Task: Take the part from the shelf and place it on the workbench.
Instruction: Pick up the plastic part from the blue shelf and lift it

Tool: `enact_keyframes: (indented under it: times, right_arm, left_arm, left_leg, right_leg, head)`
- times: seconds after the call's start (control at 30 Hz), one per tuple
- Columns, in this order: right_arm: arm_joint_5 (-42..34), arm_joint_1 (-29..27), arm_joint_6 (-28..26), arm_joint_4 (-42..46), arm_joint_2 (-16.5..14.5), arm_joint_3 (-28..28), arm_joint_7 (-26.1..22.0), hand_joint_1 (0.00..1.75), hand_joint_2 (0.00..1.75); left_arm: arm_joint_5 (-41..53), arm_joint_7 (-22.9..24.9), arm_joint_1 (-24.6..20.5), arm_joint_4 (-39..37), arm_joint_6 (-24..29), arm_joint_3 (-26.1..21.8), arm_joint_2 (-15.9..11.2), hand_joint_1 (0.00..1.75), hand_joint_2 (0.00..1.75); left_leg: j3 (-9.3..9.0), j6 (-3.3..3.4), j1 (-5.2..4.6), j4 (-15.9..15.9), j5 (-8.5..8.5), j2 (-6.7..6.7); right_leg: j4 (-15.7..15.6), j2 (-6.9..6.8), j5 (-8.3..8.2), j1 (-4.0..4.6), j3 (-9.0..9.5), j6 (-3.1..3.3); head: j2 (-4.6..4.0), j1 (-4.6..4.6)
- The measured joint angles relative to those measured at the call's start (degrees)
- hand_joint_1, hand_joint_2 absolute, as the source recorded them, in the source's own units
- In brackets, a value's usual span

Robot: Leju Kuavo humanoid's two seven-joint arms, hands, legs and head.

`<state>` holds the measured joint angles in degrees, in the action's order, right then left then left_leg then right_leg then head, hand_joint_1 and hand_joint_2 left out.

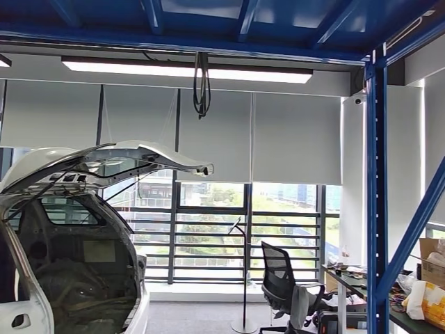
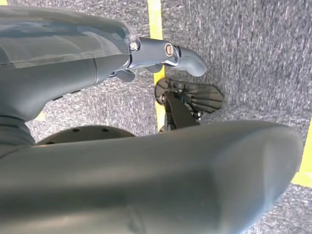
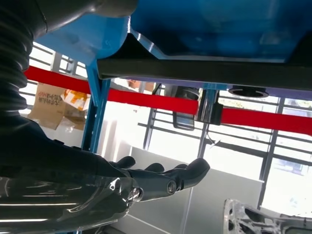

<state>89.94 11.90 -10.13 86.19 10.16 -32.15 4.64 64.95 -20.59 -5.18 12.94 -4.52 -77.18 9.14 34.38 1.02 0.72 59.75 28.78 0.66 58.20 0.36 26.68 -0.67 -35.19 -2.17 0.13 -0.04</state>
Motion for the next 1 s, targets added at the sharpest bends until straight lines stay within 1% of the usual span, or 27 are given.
enact_keyframes:
  times: [0.23,0.57,0.67,0.8,1.0]
  right_arm:
    - [0.07,1.2,-0.72,-2.22,-1.09,-0.09,1.17,0.0,1.75]
    - [0.09,2.82,-2.53,-8.05,-1.22,0.48,2.86,0.0,1.75]
    - [0.09,3.33,-3.68,-9.96,-1.2,0.85,4.56,0.0,1.75]
    - [0.09,4.38,-5.18,-12.12,-0.92,0.72,8.11,0.0,1.75]
    - [0.13,6.61,-6.11,-13.85,-0.17,-1.12,11.8,0.0,1.75]
  left_arm:
    - [0.33,-0.15,0.03,0.0,0.1,0.0,-0.94,0.0,0.0]
    - [1.0,-0.48,0.07,0.0,0.13,0.05,-1.56,0.0,0.0]
    - [1.29,-0.62,0.08,0.0,0.13,0.13,-1.64,0.0,0.0]
    - [1.76,-0.78,0.07,0.0,0.13,0.4,-1.68,0.0,0.0]
    - [2.28,-0.79,0.05,0.0,0.13,0.77,-1.73,0.0,0.0]
  left_leg:
    - [0.0,0.0,-0.01,0.0,0.0,0.0]
    - [0.0,0.0,-0.01,0.0,0.0,0.0]
    - [0.0,0.0,-0.01,0.0,0.0,0.0]
    - [0.0,0.0,-0.01,0.0,0.0,0.0]
    - [0.0,0.0,-0.01,0.0,0.0,0.0]
  right_leg:
    - [0.0,0.0,0.0,0.0,0.0,0.0]
    - [0.0,0.0,0.0,0.0,0.0,0.0]
    - [0.0,0.0,0.0,0.0,0.0,0.0]
    - [0.0,0.0,0.0,0.0,-0.01,0.0]
    - [0.0,0.0,0.0,0.0,-0.01,0.0]
  head:
    - [0.0,0.0]
    - [0.0,0.0]
    - [0.0,0.0]
    - [0.0,0.0]
    - [0.0,0.0]
